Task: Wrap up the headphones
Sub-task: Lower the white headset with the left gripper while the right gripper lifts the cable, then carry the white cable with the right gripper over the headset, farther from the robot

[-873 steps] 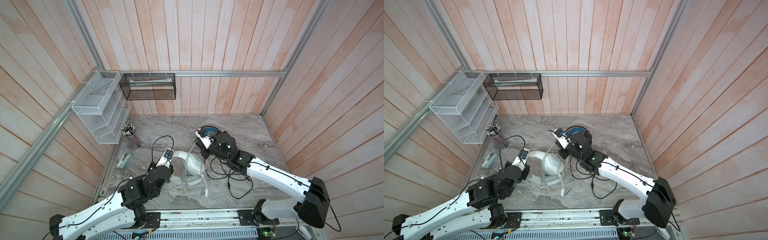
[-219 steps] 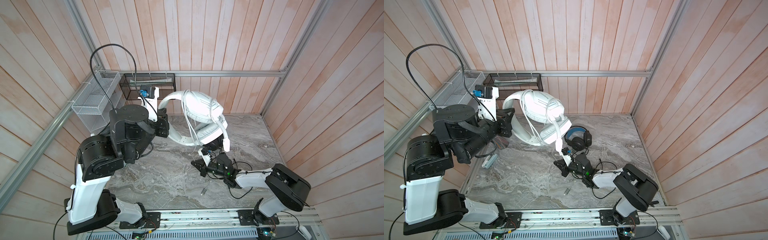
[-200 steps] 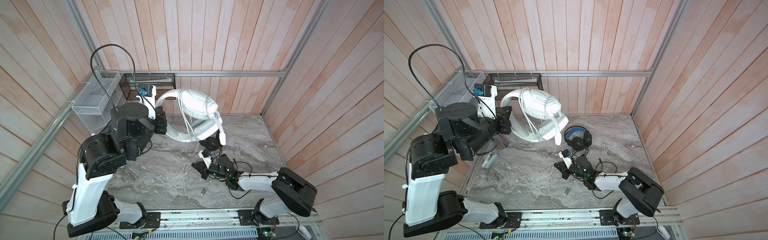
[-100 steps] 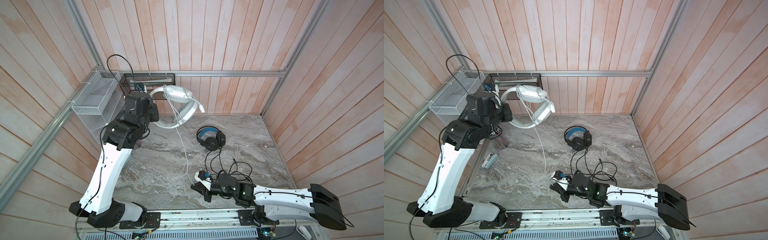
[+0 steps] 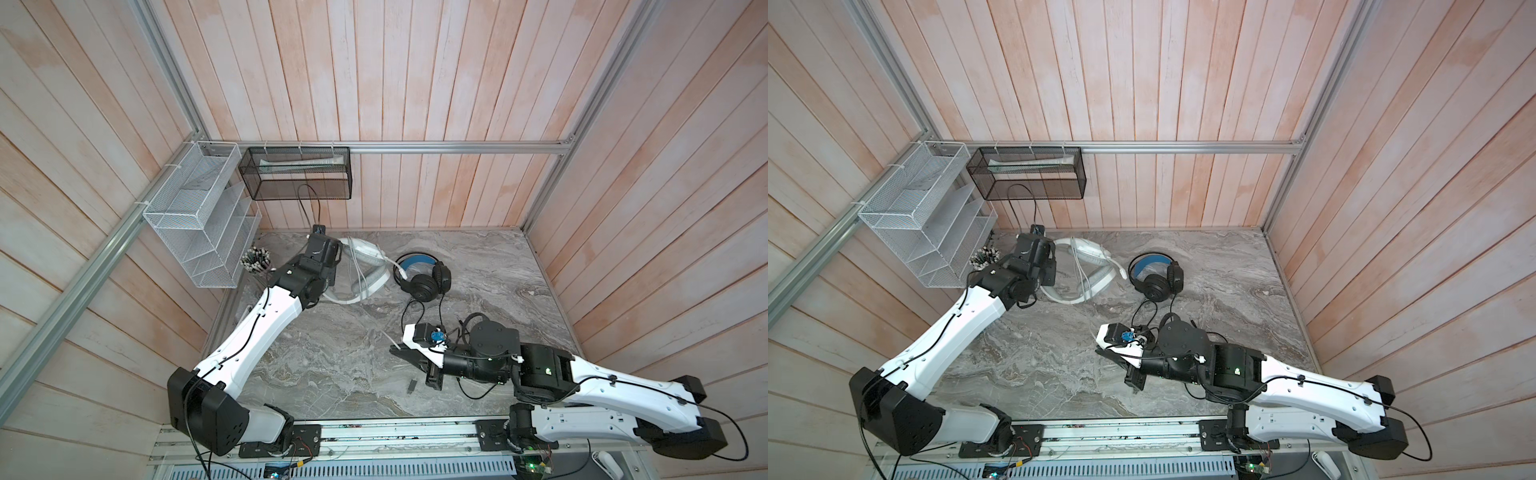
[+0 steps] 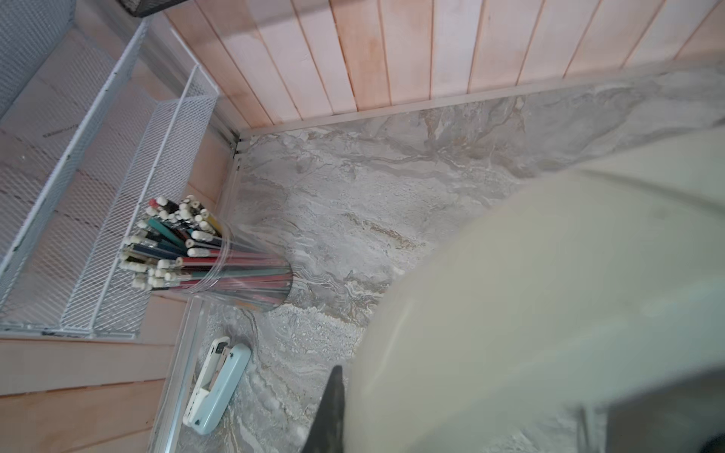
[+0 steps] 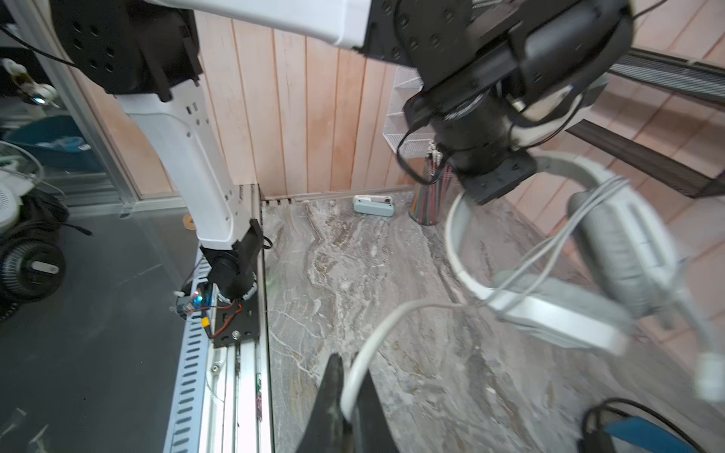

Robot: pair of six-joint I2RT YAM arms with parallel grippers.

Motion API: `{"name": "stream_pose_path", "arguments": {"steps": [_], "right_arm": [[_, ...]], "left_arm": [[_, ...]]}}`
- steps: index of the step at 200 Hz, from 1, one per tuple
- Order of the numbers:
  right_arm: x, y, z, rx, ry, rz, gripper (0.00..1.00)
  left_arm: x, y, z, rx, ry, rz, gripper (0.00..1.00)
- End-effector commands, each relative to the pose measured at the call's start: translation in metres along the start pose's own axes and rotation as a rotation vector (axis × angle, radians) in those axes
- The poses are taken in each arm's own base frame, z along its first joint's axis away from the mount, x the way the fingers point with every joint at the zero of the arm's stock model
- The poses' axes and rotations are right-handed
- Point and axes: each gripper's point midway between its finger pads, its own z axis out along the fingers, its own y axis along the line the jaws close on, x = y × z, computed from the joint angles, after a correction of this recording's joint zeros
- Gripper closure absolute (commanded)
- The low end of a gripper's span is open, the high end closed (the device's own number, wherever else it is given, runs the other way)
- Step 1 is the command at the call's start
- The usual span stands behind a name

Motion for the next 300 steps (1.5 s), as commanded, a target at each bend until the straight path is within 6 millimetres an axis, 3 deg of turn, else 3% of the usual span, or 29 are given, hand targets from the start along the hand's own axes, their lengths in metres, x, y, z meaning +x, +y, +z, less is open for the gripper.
{"name": "stream_pose_path", "arguments": {"steps": [1, 36, 77, 104, 152, 204, 240, 268, 300], "right_arm": [[0.004, -0.013, -0.015, 0.068, 0.085, -0.101, 1.0], [-0.011, -0.035, -0.032, 0.187, 0.061, -0.161, 1.0], [-0.018, -0.063, -0.042, 0.348, 0.01, -0.197, 1.0], [-0.026, -0.097, -0.044, 0.529, -0.044, -0.172, 1.0], [-0.039, -0.15, -0.051, 0.704, -0.145, -0.066, 1.0], [-0.029, -0.187, -0.043, 0.826, -0.138, -0.023, 1.0], [-0.03, -0.198, -0.034, 0.82, -0.164, -0.014, 1.0], [-0.037, -0.195, -0.022, 0.746, -0.217, -0.029, 1.0], [-0.022, -0.207, -0.004, 0.767, -0.145, -0.023, 1.0]], "left_arm": [[-0.021, -0.013, -0.022, -0.047, -0.168, 0.035, 1.0], [0.016, -0.04, -0.031, -0.111, -0.178, 0.242, 1.0], [0.037, -0.042, -0.051, -0.103, -0.212, 0.281, 1.0], [0.051, -0.051, -0.067, -0.047, -0.259, 0.301, 1.0], [0.072, -0.076, -0.095, 0.02, -0.356, 0.404, 1.0], [0.071, -0.078, -0.101, 0.034, -0.403, 0.384, 1.0], [0.071, -0.08, -0.104, 0.063, -0.418, 0.364, 1.0], [0.072, -0.083, -0.105, 0.095, -0.423, 0.357, 1.0], [0.073, -0.083, -0.106, 0.098, -0.425, 0.355, 1.0]]}}
